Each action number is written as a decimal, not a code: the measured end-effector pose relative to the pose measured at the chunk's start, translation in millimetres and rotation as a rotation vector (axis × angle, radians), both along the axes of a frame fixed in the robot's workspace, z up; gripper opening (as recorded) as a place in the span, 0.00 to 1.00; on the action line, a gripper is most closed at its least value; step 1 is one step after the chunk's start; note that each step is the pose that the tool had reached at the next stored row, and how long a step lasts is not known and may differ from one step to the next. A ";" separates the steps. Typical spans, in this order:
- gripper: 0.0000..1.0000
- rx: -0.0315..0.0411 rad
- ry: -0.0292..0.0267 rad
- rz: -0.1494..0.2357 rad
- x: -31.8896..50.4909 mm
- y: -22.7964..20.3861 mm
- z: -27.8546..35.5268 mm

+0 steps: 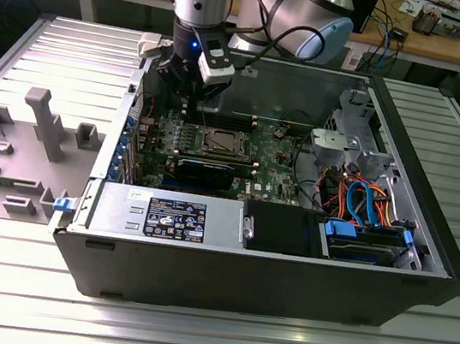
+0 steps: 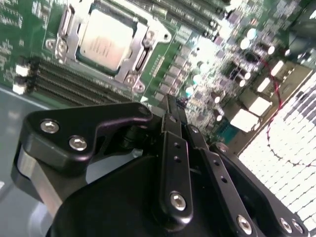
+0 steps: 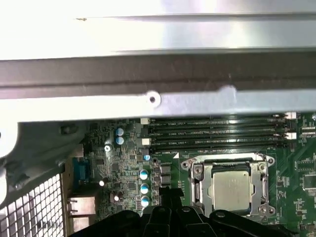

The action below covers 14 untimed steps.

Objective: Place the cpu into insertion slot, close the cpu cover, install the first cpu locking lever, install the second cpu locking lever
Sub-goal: 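Install the first cpu locking lever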

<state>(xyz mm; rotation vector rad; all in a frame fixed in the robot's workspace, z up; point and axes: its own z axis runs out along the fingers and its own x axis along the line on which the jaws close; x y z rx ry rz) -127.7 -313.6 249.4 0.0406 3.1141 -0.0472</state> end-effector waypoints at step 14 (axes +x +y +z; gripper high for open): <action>0.11 -0.0001 0.0000 0.050 1.8 19.0 3.1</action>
